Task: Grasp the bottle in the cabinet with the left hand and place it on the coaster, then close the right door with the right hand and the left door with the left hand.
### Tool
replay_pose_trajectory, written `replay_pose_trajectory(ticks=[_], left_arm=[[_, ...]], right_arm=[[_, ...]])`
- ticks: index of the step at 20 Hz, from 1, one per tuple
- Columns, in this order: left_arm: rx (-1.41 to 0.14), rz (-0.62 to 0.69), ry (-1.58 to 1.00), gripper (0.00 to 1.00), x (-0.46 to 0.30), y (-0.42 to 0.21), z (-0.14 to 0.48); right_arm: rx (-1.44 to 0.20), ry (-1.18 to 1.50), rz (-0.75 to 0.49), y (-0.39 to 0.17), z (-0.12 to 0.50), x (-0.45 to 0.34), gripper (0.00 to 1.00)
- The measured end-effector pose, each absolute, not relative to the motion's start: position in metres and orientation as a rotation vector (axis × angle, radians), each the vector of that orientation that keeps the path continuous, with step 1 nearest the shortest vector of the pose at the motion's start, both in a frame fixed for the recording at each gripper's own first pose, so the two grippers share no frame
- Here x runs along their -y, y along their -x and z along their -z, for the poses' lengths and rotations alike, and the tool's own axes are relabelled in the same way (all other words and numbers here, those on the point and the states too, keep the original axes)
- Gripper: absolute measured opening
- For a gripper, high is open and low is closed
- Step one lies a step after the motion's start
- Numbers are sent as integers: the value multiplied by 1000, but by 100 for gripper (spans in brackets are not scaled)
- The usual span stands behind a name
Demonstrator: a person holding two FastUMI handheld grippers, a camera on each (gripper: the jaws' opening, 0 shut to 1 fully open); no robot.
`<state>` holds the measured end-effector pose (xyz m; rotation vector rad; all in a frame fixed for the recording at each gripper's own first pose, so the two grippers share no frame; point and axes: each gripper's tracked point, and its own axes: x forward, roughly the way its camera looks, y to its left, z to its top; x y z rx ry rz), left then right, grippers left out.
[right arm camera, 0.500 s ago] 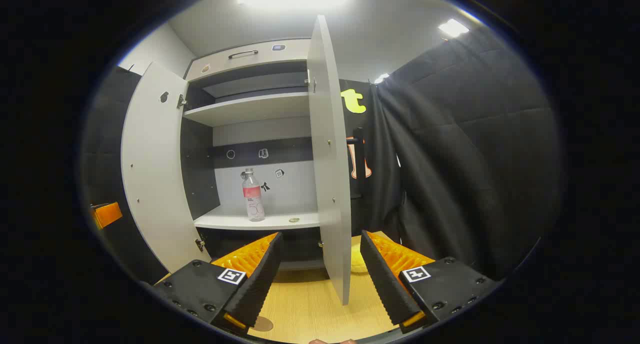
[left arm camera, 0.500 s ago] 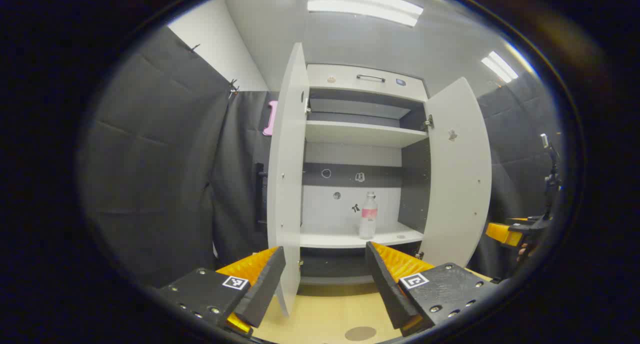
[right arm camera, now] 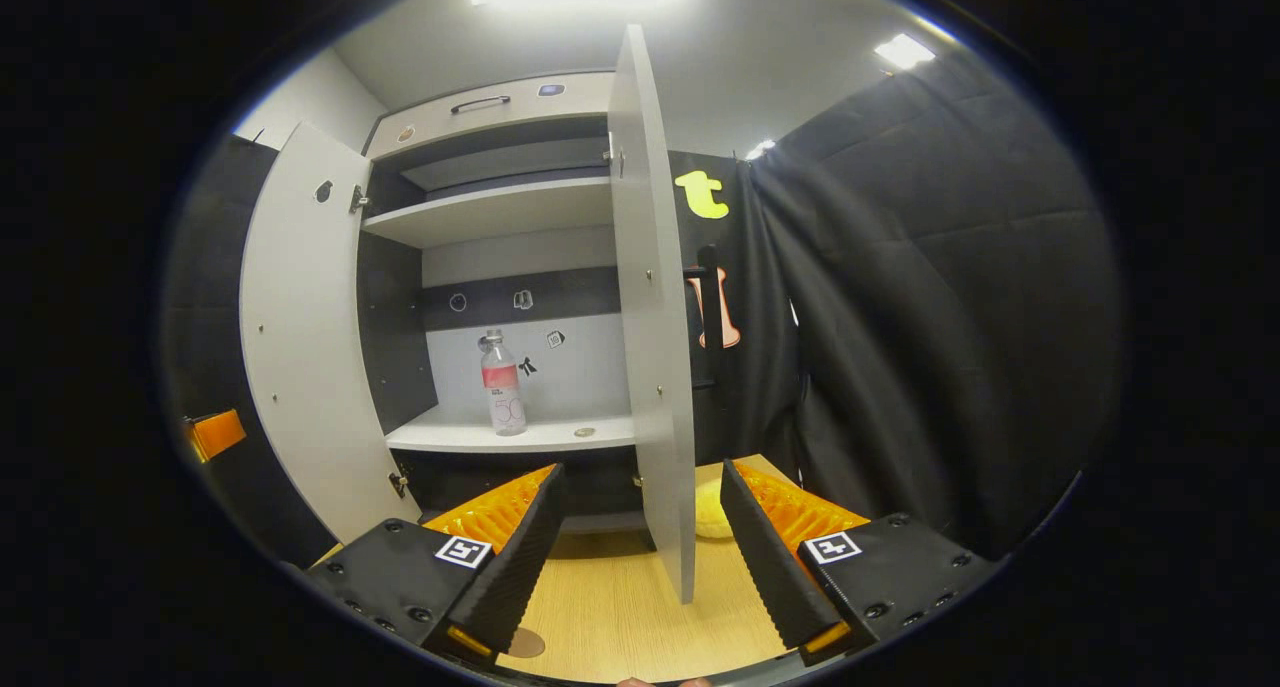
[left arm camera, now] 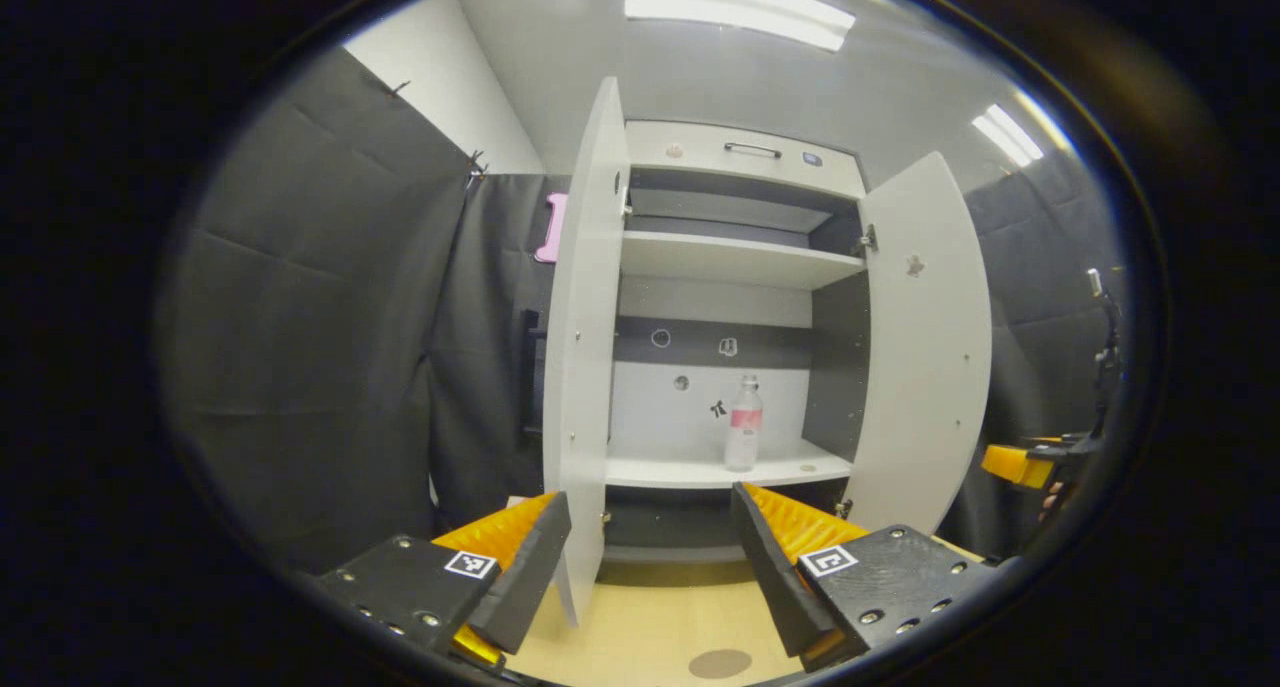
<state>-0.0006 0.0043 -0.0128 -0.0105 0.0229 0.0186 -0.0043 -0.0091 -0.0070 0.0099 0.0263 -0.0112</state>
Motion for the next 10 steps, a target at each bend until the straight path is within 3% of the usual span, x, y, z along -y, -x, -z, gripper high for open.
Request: replay_pose_trajectory(ticks=[9, 10], left_arm=[[-29, 33, -33, 93, 19, -4, 20], [-34, 43, -38, 99, 24, -7, 22]], right_arm=[[-41, 11, 53, 10, 12, 29, 98], [-48, 11, 64, 11, 13, 33, 98]])
